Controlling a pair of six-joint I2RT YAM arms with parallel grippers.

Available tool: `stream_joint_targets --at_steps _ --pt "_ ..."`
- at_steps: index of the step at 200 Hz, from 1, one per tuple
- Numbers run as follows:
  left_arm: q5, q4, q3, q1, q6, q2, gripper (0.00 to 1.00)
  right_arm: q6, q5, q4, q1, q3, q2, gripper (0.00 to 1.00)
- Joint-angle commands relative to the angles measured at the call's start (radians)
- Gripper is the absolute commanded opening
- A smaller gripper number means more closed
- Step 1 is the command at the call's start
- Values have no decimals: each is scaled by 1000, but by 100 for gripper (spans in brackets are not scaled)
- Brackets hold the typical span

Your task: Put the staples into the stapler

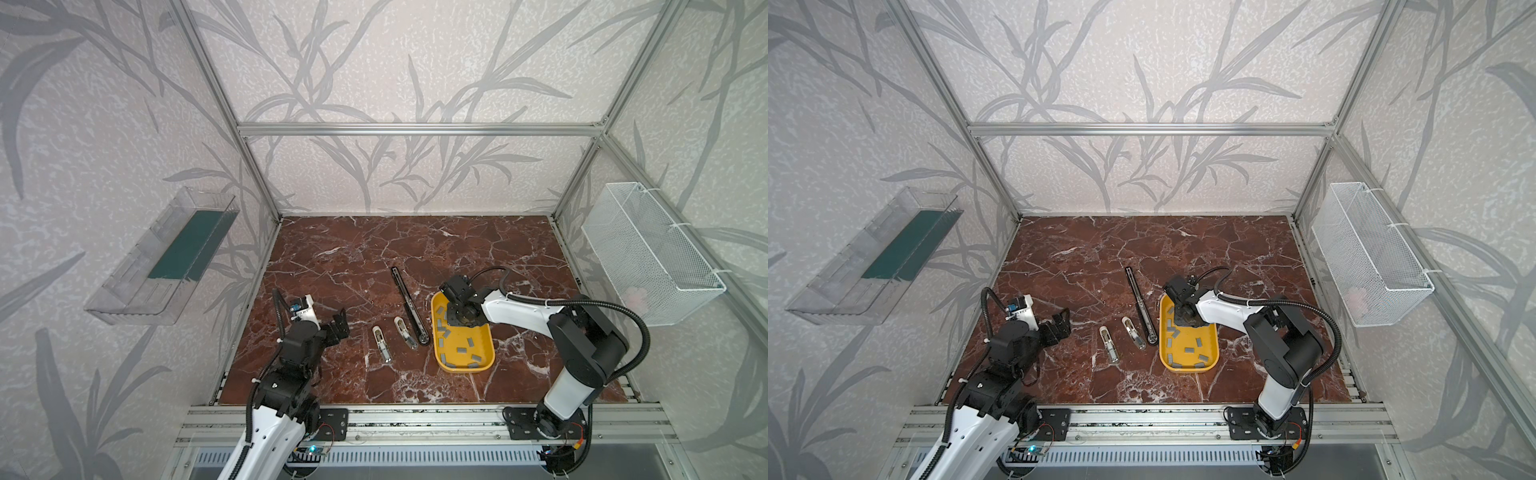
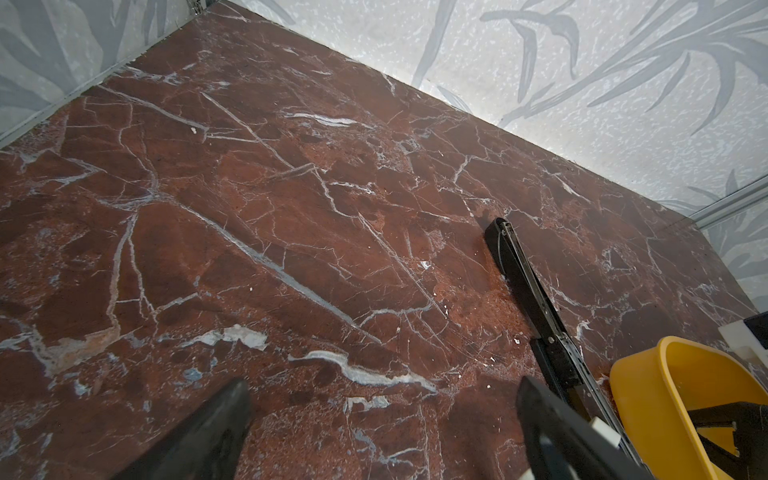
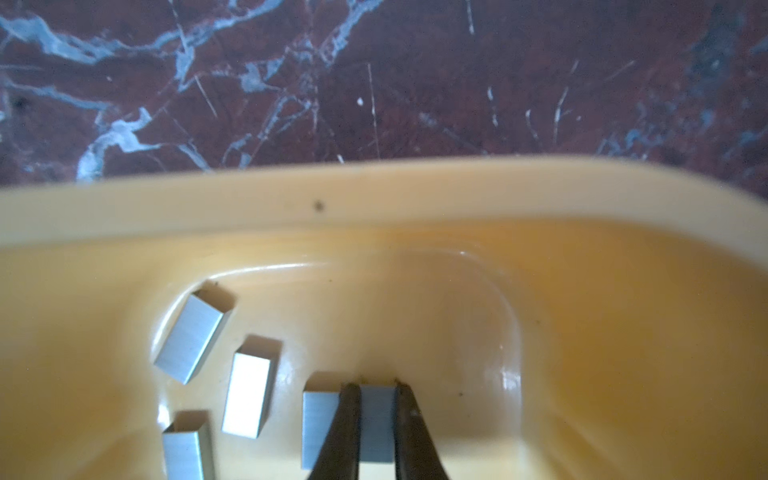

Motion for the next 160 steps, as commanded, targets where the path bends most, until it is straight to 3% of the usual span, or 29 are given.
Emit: stream_joint_targets --at_steps 1,77,123,160 --pt "1 19 -3 3 6 -9 99 -19 -23 -73 0 -10 36 10" --pt "18 42 4 4 -6 -12 99 -93 51 -63 13 -39 -123 10" --pt "74 156 38 4 -35 4 99 -143 62 -32 39 -58 -197 9" --pt "-20 152 162 4 34 114 99 -163 74 -23 67 -53 -230 8"
